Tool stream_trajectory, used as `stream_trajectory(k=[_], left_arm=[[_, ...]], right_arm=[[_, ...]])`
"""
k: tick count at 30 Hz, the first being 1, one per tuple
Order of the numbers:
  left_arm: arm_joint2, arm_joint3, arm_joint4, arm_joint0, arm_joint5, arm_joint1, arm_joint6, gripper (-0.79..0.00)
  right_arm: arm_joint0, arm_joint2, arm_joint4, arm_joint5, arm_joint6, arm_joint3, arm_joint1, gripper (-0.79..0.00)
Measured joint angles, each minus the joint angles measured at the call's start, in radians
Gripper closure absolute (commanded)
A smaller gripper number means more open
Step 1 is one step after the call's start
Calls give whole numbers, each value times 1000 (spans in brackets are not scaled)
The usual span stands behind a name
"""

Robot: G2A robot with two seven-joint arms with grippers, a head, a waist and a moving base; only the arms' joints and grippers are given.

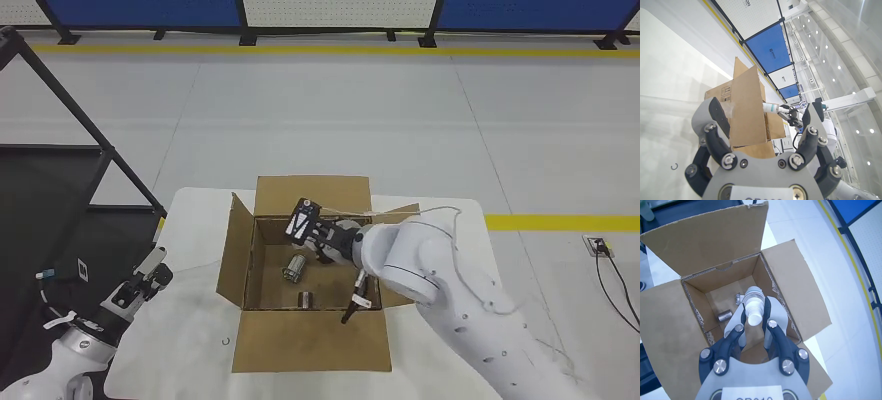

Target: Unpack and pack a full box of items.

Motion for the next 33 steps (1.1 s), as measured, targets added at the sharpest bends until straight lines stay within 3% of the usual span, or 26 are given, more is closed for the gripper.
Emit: stream_trajectory(k=[4,21,26,33], left_arm=[[0,0,0,0,0,0,0,-785],[0,0,0,0,0,0,0,-785],[0,0,0,0,0,0,0,-785],[0,0,0,0,0,0,0,-785]], right_arm=[[-72,45,-34,31,93,-140,17,0],[-79,62,-43,24,44,-121,19,0],[-94,185,-49,-3,-1,-118,40,0],[-193,454,-32,-23,16,-178,84,0]])
